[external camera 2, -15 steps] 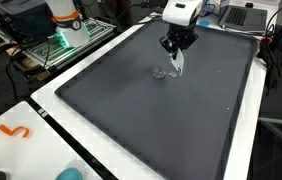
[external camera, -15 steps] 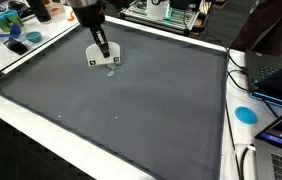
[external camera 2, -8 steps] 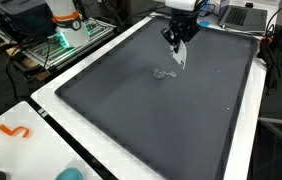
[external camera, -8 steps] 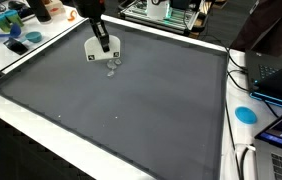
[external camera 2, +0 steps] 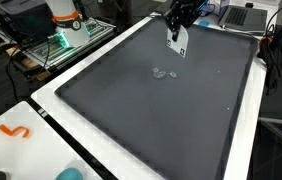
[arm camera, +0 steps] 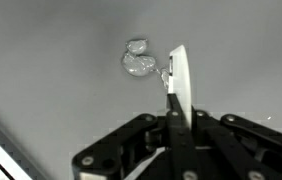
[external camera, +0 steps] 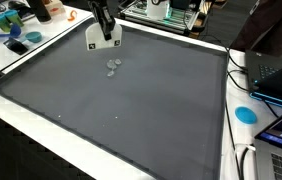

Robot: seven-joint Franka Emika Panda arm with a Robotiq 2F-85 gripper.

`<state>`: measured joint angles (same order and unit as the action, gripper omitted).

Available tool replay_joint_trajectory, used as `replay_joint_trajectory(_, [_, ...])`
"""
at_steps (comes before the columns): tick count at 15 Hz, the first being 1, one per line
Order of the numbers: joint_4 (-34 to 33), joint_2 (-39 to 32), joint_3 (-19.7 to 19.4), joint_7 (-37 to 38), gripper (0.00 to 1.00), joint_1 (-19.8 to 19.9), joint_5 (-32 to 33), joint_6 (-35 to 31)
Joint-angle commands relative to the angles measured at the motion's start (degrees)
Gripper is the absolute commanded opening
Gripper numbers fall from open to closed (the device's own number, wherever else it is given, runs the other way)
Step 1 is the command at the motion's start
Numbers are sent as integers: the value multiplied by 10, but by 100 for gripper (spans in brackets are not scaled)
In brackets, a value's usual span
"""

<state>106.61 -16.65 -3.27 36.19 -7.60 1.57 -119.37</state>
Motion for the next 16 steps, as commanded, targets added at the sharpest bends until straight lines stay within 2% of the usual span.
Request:
replay_joint_trajectory(1, [-1, 1, 7, 2, 4, 6, 3, 3])
replay_joint_trajectory(5, [-1, 1, 7, 2, 1, 6, 4, 3])
replay_joint_trajectory(11, [-32, -2, 27, 6, 1, -40, 121, 44])
replay_joint_trajectory(16, [-59, -28, 44, 9, 1, -75, 205, 103])
